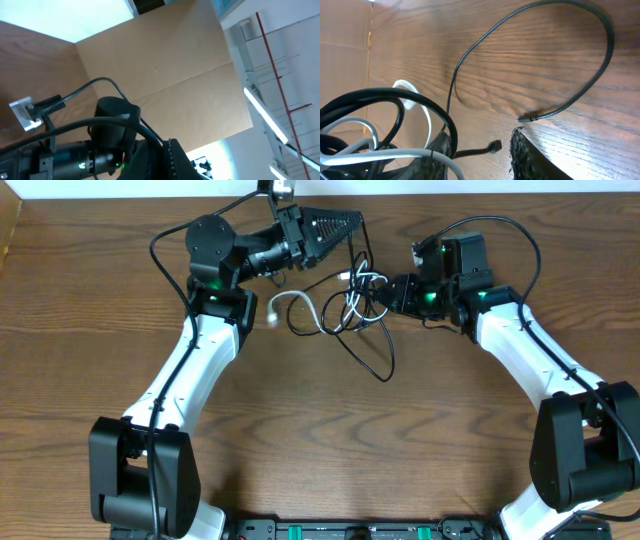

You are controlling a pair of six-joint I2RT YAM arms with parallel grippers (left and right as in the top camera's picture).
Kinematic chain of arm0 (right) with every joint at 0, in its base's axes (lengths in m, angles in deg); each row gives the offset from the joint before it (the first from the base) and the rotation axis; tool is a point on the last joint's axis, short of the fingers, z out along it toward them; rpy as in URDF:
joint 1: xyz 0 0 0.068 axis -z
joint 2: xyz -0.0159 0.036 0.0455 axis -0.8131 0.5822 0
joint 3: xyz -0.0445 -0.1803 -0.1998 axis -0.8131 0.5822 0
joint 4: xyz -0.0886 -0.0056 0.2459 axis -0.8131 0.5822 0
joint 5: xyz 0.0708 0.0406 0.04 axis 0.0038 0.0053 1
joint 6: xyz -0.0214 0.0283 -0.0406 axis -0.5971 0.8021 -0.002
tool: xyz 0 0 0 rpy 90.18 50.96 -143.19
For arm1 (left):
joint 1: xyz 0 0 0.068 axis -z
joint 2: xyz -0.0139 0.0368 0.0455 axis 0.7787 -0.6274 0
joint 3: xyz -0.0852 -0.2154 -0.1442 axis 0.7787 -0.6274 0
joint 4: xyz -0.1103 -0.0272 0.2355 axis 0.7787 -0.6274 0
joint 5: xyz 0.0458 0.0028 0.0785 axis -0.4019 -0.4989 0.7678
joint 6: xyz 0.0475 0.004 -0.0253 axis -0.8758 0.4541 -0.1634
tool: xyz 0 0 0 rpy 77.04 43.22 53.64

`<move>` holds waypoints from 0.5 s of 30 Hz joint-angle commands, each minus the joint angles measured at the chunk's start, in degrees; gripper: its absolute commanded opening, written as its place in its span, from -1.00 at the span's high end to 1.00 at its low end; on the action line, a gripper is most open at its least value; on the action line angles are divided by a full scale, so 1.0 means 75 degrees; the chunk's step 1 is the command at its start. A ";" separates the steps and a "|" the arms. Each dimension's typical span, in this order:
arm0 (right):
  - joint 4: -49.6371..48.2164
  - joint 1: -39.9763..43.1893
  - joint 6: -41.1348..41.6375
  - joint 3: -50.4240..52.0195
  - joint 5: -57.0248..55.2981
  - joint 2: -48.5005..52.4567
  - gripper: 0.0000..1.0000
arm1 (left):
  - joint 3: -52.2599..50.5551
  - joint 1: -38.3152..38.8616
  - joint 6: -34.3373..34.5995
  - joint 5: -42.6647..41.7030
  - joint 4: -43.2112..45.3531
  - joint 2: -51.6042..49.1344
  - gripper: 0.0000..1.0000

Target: Untangle cables

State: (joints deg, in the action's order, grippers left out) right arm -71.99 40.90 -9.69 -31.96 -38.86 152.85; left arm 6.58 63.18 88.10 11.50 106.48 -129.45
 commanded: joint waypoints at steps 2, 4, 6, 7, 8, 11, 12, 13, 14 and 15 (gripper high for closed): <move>-0.0050 0.0152 -0.0842 0.0047 0.0087 0.0280 0.50 | 0.0248 -0.0067 0.0315 0.0000 0.0300 0.0233 0.85; -0.0178 0.0207 -0.1256 0.0047 0.0618 0.0280 0.67 | 0.0248 -0.0067 0.0315 0.0003 0.0303 0.0233 0.86; -0.0312 0.0254 -0.1478 0.0047 0.1067 0.0280 0.86 | 0.0248 -0.0067 0.0312 0.0003 0.0300 0.0233 0.85; -0.0309 0.0271 -0.1472 0.0047 0.1078 0.0280 0.98 | 0.0248 -0.0067 0.0306 0.0003 0.0300 0.0233 0.85; -0.0294 0.0280 -0.1469 0.0047 0.1008 0.0280 0.98 | 0.0248 -0.0067 0.0280 0.0003 0.0300 0.0233 0.85; 0.0108 0.0356 -0.1137 0.0047 0.0297 0.0280 0.98 | 0.0248 -0.0160 -0.0283 0.0009 0.0216 0.0233 0.86; 0.0268 0.0388 -0.1049 0.0047 0.0032 0.0280 0.98 | 0.0248 -0.0221 -0.0536 0.0015 0.0029 0.0233 0.85; 0.0481 0.0420 -0.0973 0.0047 -0.0289 0.0280 0.98 | 0.0248 -0.0347 -0.0938 0.0047 -0.0358 0.0233 0.85; 0.0685 0.0455 -0.0906 0.0047 -0.0606 0.0280 0.98 | 0.0248 -0.0460 -0.1288 0.0111 -0.0749 0.0233 0.85; 0.0944 0.0495 -0.0807 0.0047 -0.1058 0.0280 0.98 | 0.0248 -0.0609 -0.1851 0.0248 -0.1419 0.0233 0.85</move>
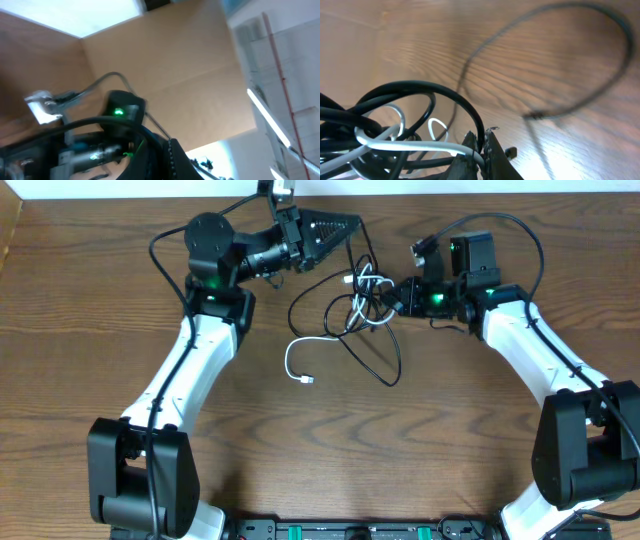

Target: Untangle cables

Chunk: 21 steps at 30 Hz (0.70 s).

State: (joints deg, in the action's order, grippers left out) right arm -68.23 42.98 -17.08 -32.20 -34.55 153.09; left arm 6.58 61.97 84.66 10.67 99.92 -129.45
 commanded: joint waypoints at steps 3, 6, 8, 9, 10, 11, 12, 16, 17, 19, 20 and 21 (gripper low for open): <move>0.0962 0.0286 0.0332 0.0079 -0.2699 0.0248 0.98 | 0.0248 -0.0895 -0.3200 0.1209 -0.2833 0.0233 0.85; 0.1250 0.0297 0.0431 0.0076 -0.3552 0.0143 0.98 | 0.0248 -0.1314 -0.5021 0.2967 -0.5286 0.0233 0.85; 0.1355 0.0294 0.0434 0.0070 -0.3998 -0.0093 0.98 | 0.0245 -0.1472 -0.5598 0.3762 -0.6175 0.0233 0.86; 0.1393 0.0294 0.0434 0.0070 -0.4202 -0.0230 0.98 | 0.0245 -0.1539 -0.5863 0.4065 -0.6481 0.0233 0.86; 0.1437 0.0297 0.0434 0.0067 -0.4473 -0.0449 0.98 | 0.0245 -0.1594 -0.6085 0.4325 -0.6732 0.0233 0.86; 0.1460 0.0297 0.0434 0.0067 -0.4605 -0.0603 0.98 | 0.0245 -0.1641 -0.6207 0.4505 -0.6907 0.0233 0.86; 0.1483 0.0297 0.0431 0.0067 -0.4765 -0.0825 0.98 | 0.0245 -0.1682 -0.6321 0.4666 -0.7067 0.0233 0.85; 0.1626 0.0297 0.0423 0.0067 -0.5351 -0.1804 0.98 | 0.0245 -0.1766 -0.6671 0.4957 -0.7592 0.0233 0.86; 0.1684 0.0297 0.0420 0.0067 -0.5523 -0.2037 0.98 | 0.0245 -0.1763 -0.6784 0.5071 -0.7714 0.0233 0.86; 0.1827 0.0297 0.0393 0.0055 -0.5759 -0.2468 0.98 | 0.0245 -0.1763 -0.6927 0.5386 -0.7959 0.0233 0.86; 0.1955 0.0297 0.0315 0.0023 -0.5837 -0.2821 0.98 | 0.0245 -0.1763 -0.6988 0.5633 -0.8134 0.0230 0.86; 0.2028 0.0297 0.0248 -0.0006 -0.5840 -0.2987 0.98 | 0.0245 -0.1763 -0.6997 0.5863 -0.8265 0.0230 0.85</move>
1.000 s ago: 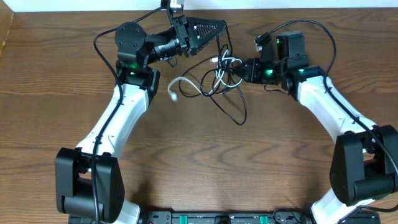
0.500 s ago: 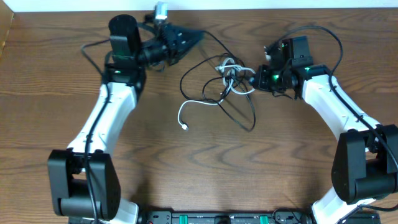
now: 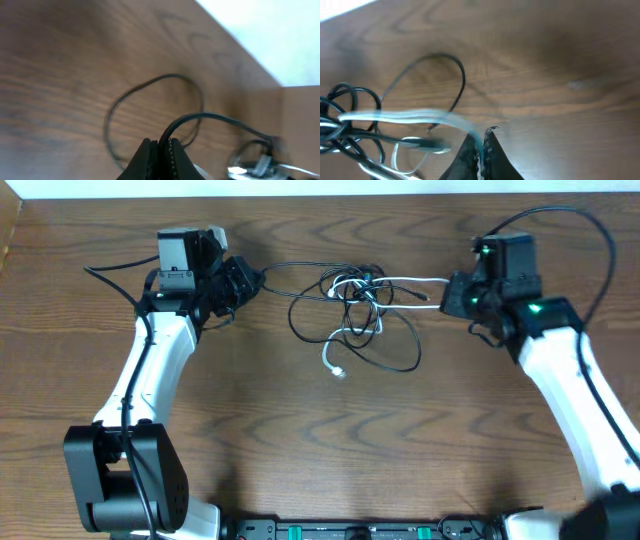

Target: Untangle cables

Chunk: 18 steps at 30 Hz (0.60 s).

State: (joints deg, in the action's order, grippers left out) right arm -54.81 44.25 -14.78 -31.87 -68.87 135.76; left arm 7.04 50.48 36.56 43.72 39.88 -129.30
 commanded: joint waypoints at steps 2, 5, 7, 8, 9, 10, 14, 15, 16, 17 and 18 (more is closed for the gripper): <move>0.0425 0.0140 -0.0117 -0.0146 -0.1268 -0.1087 0.98 | 0.0184 -0.0230 -0.0711 0.1970 -0.0498 0.0198 0.86; 0.0702 0.0154 -0.0248 -0.0335 -0.1279 -0.1556 0.98 | 0.0184 -0.0230 -0.0950 0.2562 -0.0766 0.0178 0.86; 0.0944 0.0178 -0.0315 -0.0516 -0.1271 -0.1795 0.98 | 0.0184 -0.0230 -0.0994 0.2754 -0.0898 0.0143 0.86; 0.1058 0.0178 -0.0344 -0.0609 -0.1265 -0.1880 0.98 | 0.0184 -0.0230 -0.1078 0.2745 -0.0921 0.0125 0.86; 0.1131 0.0178 -0.0396 -0.0676 -0.1221 -0.1935 0.98 | 0.0184 -0.0219 -0.1180 0.2696 -0.0944 0.0111 0.86; 0.1172 0.0175 -0.0408 -0.0717 -0.1174 -0.1970 0.98 | 0.0184 -0.0195 -0.1297 0.2611 -0.0950 0.0102 0.86; 0.1172 0.0169 -0.0635 -0.0723 -0.0545 -0.1886 0.98 | 0.0184 -0.0064 -0.1769 0.1845 -0.0842 0.0099 0.86; 0.1151 0.0169 -0.0705 -0.0723 -0.0376 -0.1833 0.98 | 0.0184 -0.0041 -0.1781 0.1684 -0.0799 0.0099 0.85; 0.1113 0.0169 -0.0874 -0.0723 -0.0102 -0.1743 0.98 | 0.0184 -0.0026 -0.1778 0.1483 -0.0737 0.0099 0.85; 0.1061 0.0169 -0.1052 -0.0723 0.0204 -0.1647 0.90 | 0.0184 -0.0015 -0.1778 0.1180 -0.0629 0.0099 0.86; 0.1011 0.0169 -0.1221 -0.0723 0.0481 -0.1556 0.71 | 0.0184 -0.0015 -0.1778 0.0793 -0.0487 0.0102 0.86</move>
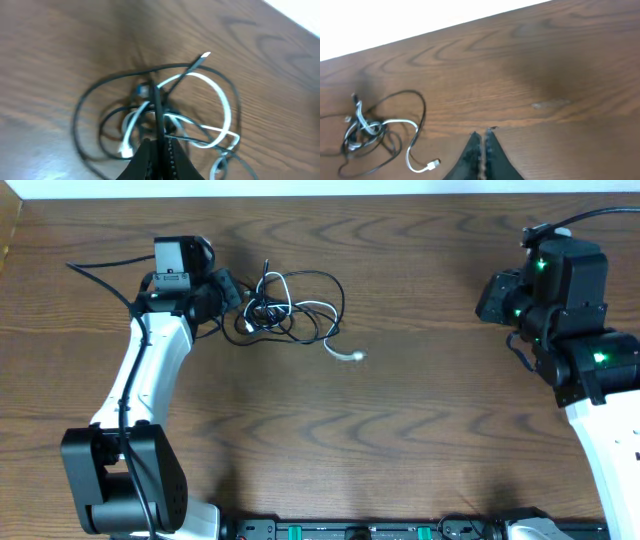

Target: Untangle cables

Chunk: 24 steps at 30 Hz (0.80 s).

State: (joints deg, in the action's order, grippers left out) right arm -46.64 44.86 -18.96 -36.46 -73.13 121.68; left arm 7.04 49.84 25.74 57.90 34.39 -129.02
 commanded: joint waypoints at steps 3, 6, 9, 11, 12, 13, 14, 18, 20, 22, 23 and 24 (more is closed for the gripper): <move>-0.0347 0.0041 -0.1253 -0.0111 0.2288 0.0726 0.21 | 0.0187 0.0070 -0.0210 -0.3244 0.1294 0.0114 0.86; -0.0650 -0.0026 -0.1291 -0.0108 0.3034 0.1070 0.05 | 0.0187 0.0070 0.0898 -0.4625 0.2433 0.0172 0.85; -0.1072 -0.0131 -0.1387 -0.0108 0.3739 0.1431 -0.03 | 0.0187 0.0070 0.2095 -0.5753 0.3576 0.0175 0.86; -0.1387 -0.0242 -0.1378 -0.0108 0.4092 0.1676 -0.06 | 0.0187 0.0070 0.2667 -0.6356 0.4156 0.0175 0.86; -0.1518 -0.0291 -0.1373 -0.0108 0.4240 0.1775 -0.07 | 0.0187 0.0073 0.2812 -0.6548 0.4316 0.0175 0.85; -0.1690 -0.0353 -0.1320 -0.0108 0.4395 0.1894 -0.08 | 0.0187 0.0093 0.2938 -0.6747 0.4430 0.0175 0.86; -0.1865 -0.0420 -0.1285 -0.0108 0.4543 0.2005 -0.10 | 0.0187 0.0108 0.3034 -0.6892 0.4485 0.0175 0.86; -0.2567 -0.0734 -0.1271 -0.0108 0.4794 0.2363 -0.24 | 0.0187 0.0224 0.3112 -0.7210 0.4485 0.0175 0.86; -0.2876 -0.0895 -0.1276 -0.0108 0.4794 0.2509 -0.31 | 0.0187 0.0297 0.3174 -0.7335 0.4485 0.0175 0.85; -0.3179 -0.1049 -0.1265 -0.0108 0.4794 0.2675 -0.32 | 0.0187 0.0373 0.3229 -0.7461 0.4482 0.0175 0.85; -0.3348 -0.1163 -0.1172 -0.0108 0.4791 0.2792 -0.32 | 0.0187 0.0437 0.3279 -0.7545 0.4485 0.0175 0.85; -0.3453 -0.1247 -0.1023 -0.0108 0.4791 0.2882 -0.30 | 0.0187 0.0466 0.3290 -0.7557 0.4488 0.0175 0.85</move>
State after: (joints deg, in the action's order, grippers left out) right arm -70.53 37.56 -28.05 -36.46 -38.97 141.14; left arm 7.21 52.34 48.56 5.67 67.70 -128.99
